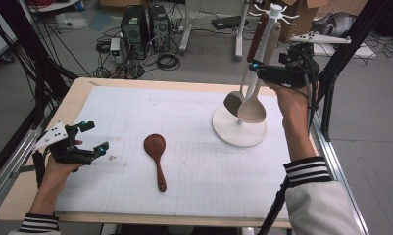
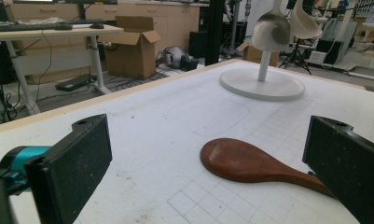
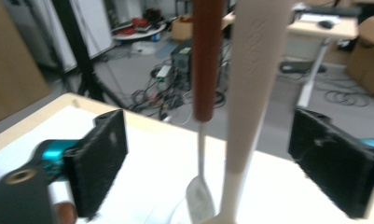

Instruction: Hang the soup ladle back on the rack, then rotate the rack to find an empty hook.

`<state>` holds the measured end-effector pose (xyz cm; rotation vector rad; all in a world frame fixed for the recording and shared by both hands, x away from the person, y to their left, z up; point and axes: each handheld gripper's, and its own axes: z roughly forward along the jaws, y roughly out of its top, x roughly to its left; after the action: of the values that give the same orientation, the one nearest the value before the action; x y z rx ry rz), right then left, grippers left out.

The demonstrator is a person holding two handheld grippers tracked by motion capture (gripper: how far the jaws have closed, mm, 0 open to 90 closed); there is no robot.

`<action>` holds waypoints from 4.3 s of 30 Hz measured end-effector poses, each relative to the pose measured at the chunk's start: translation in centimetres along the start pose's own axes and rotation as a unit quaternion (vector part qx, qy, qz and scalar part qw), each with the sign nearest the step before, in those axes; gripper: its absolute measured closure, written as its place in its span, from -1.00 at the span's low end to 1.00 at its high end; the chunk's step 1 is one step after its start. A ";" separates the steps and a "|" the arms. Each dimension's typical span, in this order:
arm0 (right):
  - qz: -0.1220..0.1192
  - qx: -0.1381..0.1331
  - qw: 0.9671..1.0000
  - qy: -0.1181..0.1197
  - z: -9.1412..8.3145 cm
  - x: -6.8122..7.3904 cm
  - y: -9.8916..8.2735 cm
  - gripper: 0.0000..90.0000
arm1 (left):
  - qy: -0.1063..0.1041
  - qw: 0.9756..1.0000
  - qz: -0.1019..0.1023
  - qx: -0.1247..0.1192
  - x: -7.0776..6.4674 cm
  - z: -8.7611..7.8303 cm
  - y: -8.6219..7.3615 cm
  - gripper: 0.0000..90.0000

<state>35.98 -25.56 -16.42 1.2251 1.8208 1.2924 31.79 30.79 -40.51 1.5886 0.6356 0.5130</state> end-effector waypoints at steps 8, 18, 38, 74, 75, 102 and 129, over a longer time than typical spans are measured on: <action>-0.015 -0.018 0.999 0.034 -1.0 0.7 -0.7 -0.99 | 0.001 1.000 0.000 0.000 0.0 -0.1 -0.1 -0.96; -0.026 -0.025 0.998 0.048 -1.5 0.6 -1.1 -0.99 | 0.001 1.000 0.000 0.002 0.0 -0.1 -0.1 -0.96; -0.036 -0.042 0.996 0.062 -1.3 0.3 -1.0 -0.91 | 0.004 1.000 -0.003 -0.002 0.1 -0.4 -0.1 -0.96; -0.054 -0.030 0.997 0.050 -3.3 -4.5 1.1 0.99 | 0.002 1.000 -0.010 0.001 0.3 -0.4 -0.4 -0.96; -0.057 -0.031 0.997 0.050 -3.3 -4.6 1.2 0.99 | 0.003 1.000 -0.011 0.001 0.3 -0.4 -0.4 -0.96; -0.039 -0.033 0.998 0.025 -2.8 -7.8 4.6 1.00 | 0.003 1.000 -0.020 0.004 0.7 -0.6 -0.6 -0.96; -0.050 -0.032 0.998 0.028 -2.4 -7.3 6.3 1.00 | 0.004 1.000 -0.022 0.007 0.8 -0.7 -0.8 -0.96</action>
<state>39.07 -32.50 -10.01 1.0589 1.8415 1.3305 31.83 31.87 -41.22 1.5824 0.6798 0.4827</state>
